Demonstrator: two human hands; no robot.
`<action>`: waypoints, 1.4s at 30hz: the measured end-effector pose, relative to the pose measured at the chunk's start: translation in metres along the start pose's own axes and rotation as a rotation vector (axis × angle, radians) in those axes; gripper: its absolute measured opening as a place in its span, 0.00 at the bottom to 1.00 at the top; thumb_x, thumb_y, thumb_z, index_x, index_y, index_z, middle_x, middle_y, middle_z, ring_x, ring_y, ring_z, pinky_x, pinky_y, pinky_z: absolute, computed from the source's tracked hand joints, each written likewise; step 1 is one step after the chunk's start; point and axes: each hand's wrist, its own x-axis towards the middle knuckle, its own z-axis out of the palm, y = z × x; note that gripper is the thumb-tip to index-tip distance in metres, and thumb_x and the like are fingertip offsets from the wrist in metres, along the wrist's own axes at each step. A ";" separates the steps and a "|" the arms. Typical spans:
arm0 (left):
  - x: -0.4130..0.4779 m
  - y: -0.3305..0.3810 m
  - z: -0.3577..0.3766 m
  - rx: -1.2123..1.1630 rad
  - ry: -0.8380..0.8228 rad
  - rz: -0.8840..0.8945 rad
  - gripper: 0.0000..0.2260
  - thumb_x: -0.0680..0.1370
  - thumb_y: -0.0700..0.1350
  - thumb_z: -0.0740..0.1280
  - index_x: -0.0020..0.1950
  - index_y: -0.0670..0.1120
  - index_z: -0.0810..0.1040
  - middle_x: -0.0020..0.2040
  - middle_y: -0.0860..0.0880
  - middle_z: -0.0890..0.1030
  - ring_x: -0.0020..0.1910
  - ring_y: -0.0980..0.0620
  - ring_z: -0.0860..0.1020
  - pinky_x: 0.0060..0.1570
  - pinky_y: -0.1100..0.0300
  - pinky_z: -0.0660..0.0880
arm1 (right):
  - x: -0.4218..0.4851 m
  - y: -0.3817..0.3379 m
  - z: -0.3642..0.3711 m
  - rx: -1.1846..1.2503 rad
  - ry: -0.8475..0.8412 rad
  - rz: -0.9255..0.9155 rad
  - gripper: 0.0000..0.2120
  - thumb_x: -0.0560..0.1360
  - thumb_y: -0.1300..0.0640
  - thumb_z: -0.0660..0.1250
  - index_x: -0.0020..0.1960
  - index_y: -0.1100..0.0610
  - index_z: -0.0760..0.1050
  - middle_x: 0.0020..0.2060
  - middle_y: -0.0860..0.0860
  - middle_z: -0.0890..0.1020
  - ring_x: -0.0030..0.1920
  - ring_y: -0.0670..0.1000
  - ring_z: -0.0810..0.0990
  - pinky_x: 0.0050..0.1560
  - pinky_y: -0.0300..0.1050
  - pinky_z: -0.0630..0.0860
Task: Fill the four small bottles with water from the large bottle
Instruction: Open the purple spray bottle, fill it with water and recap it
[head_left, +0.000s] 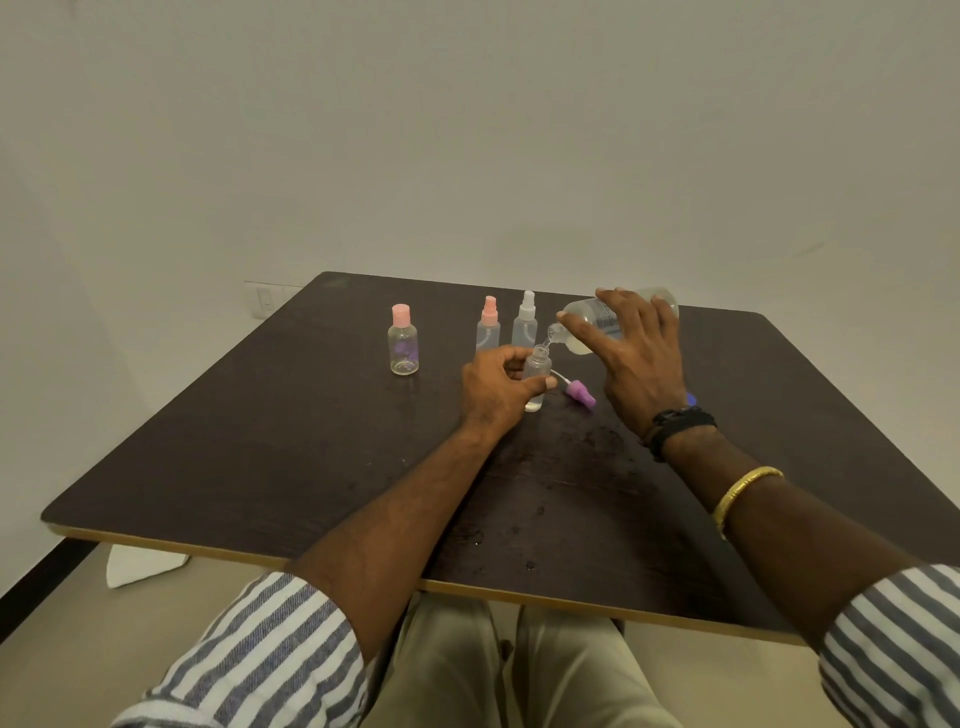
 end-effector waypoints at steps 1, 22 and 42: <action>0.000 0.000 0.000 -0.003 0.000 -0.003 0.19 0.69 0.44 0.82 0.58 0.43 0.85 0.52 0.47 0.87 0.49 0.54 0.85 0.52 0.63 0.82 | 0.000 0.000 0.000 0.004 0.006 -0.004 0.37 0.68 0.59 0.43 0.71 0.47 0.75 0.70 0.63 0.73 0.71 0.67 0.70 0.70 0.70 0.62; 0.004 -0.004 0.002 -0.019 0.029 0.007 0.21 0.69 0.45 0.82 0.59 0.43 0.85 0.52 0.48 0.87 0.48 0.56 0.85 0.48 0.70 0.79 | -0.004 0.006 0.025 0.278 -0.043 0.139 0.38 0.72 0.58 0.73 0.78 0.48 0.60 0.70 0.59 0.71 0.66 0.62 0.72 0.60 0.65 0.76; 0.006 -0.010 -0.002 0.050 0.024 -0.013 0.22 0.71 0.46 0.80 0.62 0.42 0.83 0.57 0.45 0.85 0.49 0.57 0.81 0.46 0.75 0.75 | 0.001 0.021 0.045 0.663 0.063 0.635 0.39 0.73 0.55 0.76 0.77 0.49 0.58 0.70 0.54 0.75 0.68 0.60 0.76 0.64 0.63 0.77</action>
